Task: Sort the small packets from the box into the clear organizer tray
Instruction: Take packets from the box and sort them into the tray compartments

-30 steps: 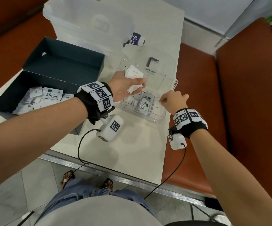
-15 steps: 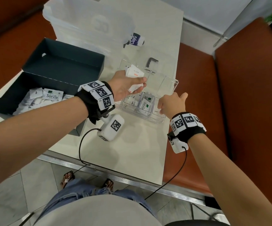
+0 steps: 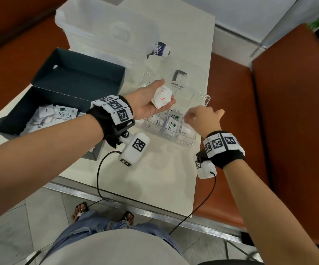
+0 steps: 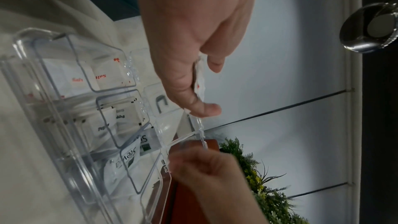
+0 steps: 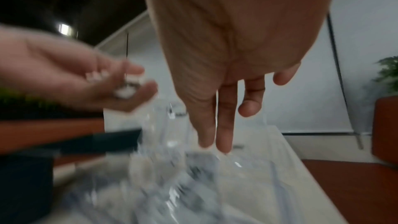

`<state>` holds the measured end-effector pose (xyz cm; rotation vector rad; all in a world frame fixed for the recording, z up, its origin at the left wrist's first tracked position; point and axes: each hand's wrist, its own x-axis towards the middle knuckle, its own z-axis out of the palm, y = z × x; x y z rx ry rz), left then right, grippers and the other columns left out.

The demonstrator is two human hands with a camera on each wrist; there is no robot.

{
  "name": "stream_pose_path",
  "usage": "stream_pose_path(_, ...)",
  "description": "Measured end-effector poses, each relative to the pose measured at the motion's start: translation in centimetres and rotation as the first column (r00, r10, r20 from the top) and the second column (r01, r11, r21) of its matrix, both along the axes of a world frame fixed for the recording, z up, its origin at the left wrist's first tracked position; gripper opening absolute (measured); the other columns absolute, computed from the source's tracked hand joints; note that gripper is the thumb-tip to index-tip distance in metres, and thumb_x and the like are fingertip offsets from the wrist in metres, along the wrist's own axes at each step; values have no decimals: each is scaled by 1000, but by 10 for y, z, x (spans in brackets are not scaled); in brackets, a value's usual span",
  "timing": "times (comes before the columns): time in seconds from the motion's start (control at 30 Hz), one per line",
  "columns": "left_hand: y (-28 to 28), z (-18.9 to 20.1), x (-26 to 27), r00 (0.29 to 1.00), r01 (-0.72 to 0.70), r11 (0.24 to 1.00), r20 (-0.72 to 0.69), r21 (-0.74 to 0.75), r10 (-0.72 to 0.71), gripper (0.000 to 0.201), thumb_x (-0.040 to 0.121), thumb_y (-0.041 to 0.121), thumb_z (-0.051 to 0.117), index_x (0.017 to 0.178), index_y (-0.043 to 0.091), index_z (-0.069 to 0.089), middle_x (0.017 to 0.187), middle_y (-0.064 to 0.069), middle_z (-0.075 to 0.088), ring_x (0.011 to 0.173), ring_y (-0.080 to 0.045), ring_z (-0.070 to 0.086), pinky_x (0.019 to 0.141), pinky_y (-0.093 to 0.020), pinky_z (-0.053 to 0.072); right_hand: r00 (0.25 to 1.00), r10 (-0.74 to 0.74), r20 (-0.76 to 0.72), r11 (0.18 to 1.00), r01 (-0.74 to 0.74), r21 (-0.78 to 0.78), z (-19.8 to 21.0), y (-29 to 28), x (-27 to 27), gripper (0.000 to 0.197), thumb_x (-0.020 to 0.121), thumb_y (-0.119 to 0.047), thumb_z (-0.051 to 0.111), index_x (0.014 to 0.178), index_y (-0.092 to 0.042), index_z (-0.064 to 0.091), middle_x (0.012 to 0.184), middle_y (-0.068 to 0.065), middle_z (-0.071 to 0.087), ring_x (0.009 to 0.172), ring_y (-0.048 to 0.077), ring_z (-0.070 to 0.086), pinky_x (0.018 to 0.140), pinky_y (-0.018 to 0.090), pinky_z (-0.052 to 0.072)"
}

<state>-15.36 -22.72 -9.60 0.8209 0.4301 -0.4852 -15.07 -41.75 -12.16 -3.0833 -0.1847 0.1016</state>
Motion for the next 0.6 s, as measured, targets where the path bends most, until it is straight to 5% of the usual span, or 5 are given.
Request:
stream_pose_path(0.07, 1, 2, -2, 1000, -6, 999, -22, -51, 5, 33, 97, 26, 58, 114, 0, 49, 101, -24, 62, 94, -33, 64, 66, -39, 61, 992, -66, 110, 947, 27, 321, 16, 9, -6, 13, 93, -30, 55, 91, -30, 69, 84, -13, 65, 83, 12, 54, 80, 35, 23)
stream_pose_path(0.17, 1, 4, -5, 999, 32, 997, 6, -71, -32, 28, 100, 20, 45, 117, -3, 48, 106, -24, 61, 92, -31, 64, 78, -41, 58, 994, -92, 66, 774, 30, 633, 31, 30, -15, 22, 89, -40, 62, 105, -26, 67, 86, -9, 66, 84, 9, 61, 83, 34, 44)
stream_pose_path(0.3, 4, 6, -11, 993, 73, 996, 102, -55, -67, 24, 101, 7, 34, 115, -5, 49, 107, -24, 64, 91, -32, 67, 82, -42, 56, 993, -95, -66, 666, 113, 737, 34, 50, -23, 45, 80, -38, 75, 115, -17, 58, 89, 1, 61, 81, 11, 60, 69, 23, 47)
stream_pose_path(0.47, 10, 3, -13, 982, 51, 995, 175, 87, -65, 15, 100, 0, 40, 106, -5, 53, 110, -24, 64, 90, -30, 68, 81, -42, 59, 956, -169, -241, 404, 291, 867, 37, 52, -22, 38, 77, -14, 80, 107, -10, 56, 79, 5, 63, 61, 15, 66, 64, 29, 59)
stream_pose_path(0.6, 18, 6, -12, 981, 12, 995, 192, 96, -31, 17, 98, -3, 46, 114, -6, 52, 117, -25, 61, 96, -35, 66, 77, -45, 60, 947, -189, -259, 319, 309, 896, 43, 53, -18, 19, 81, -6, 74, 95, -10, 62, 75, 7, 68, 59, 14, 67, 64, 28, 59)
